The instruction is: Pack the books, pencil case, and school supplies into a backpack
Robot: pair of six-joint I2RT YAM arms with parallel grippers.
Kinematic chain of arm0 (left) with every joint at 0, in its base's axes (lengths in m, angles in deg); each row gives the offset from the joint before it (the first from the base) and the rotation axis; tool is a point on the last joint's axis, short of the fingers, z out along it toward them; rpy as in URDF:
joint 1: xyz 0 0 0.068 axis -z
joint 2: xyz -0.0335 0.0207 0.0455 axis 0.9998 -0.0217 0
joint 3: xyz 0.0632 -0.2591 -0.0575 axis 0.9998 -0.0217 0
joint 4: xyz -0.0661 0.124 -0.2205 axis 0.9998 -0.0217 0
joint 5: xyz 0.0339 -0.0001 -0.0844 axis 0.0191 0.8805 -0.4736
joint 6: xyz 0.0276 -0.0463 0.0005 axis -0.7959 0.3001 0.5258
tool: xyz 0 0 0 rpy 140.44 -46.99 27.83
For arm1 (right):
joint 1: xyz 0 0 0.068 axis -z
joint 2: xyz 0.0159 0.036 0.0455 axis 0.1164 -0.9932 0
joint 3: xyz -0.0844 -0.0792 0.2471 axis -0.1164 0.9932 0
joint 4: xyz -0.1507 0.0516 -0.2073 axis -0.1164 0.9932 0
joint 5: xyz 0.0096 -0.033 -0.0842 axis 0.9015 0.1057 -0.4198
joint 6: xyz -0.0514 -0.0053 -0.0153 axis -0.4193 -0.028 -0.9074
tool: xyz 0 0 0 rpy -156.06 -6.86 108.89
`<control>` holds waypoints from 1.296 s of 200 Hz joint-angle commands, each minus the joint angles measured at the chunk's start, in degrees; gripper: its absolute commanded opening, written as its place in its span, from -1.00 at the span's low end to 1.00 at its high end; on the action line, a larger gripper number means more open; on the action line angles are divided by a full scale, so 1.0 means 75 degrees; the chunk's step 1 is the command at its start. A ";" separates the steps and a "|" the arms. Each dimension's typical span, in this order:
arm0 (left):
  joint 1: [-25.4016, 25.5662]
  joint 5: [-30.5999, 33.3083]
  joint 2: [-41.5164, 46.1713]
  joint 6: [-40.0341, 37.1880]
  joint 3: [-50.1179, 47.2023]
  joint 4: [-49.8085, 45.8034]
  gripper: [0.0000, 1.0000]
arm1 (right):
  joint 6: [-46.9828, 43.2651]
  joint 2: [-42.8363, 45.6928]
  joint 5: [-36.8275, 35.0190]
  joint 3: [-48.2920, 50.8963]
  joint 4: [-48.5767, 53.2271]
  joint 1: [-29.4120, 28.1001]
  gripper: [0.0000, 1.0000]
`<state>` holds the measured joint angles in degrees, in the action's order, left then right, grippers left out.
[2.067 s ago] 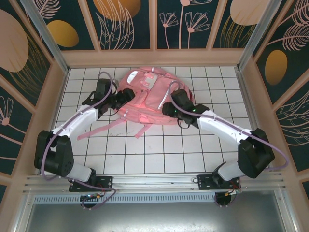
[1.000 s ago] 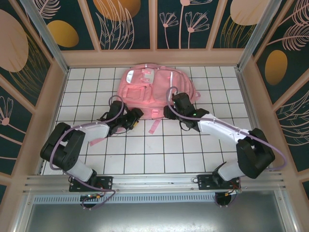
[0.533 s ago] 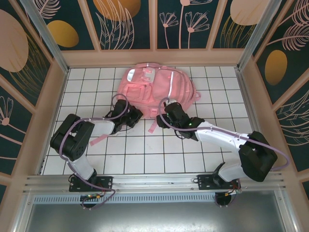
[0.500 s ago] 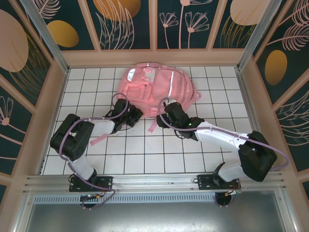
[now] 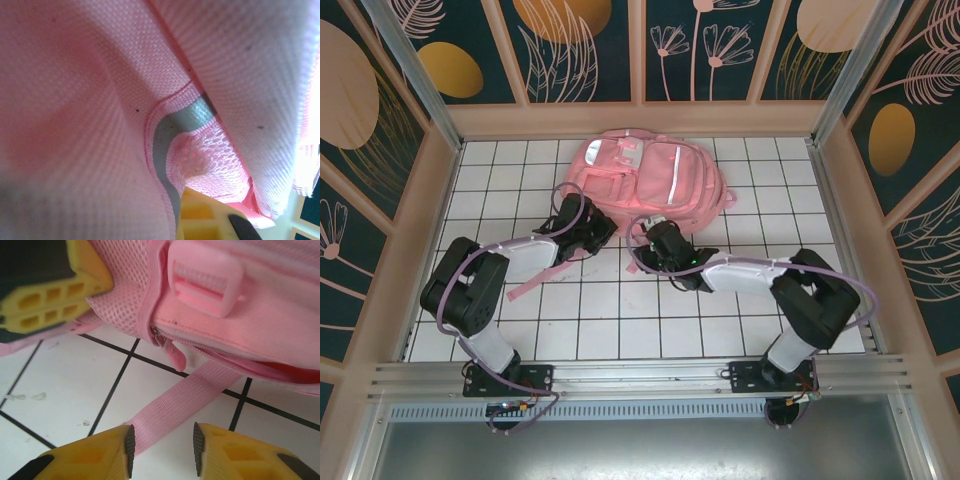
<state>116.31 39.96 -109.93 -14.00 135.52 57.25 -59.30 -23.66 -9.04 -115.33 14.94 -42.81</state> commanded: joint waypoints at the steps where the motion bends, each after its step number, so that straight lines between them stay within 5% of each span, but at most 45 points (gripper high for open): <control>1: -0.0012 0.0206 0.0229 -0.0107 0.0299 0.0230 -1.00 | -0.0198 -0.0532 -0.0029 -0.0167 -0.0664 -0.0010 -0.25; 108: -0.0005 0.0103 0.0136 0.0058 0.0251 0.0312 -1.00 | -0.0362 -0.2051 -0.0373 -0.1115 -0.1355 0.0235 -0.28; 140: -0.0005 0.0097 0.0167 0.0081 0.0241 0.0306 -1.00 | -0.0298 -0.2347 -0.0565 -0.1349 -0.1260 0.0294 -0.60; 157: -0.0006 0.0119 0.0193 0.0067 0.0246 0.0258 -1.00 | -0.0224 -0.2257 -0.0683 -0.1247 -0.1285 0.0338 -1.00; 259: -0.0407 0.0543 0.0508 -0.0326 0.0186 -0.0404 -1.00 | 0.0316 -0.0694 -0.1154 0.0095 -0.0400 0.1012 -1.00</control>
<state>116.07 40.31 -109.47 -14.63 136.84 55.13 -59.19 -32.67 -12.52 -117.59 8.05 -37.52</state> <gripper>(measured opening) 0.069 0.049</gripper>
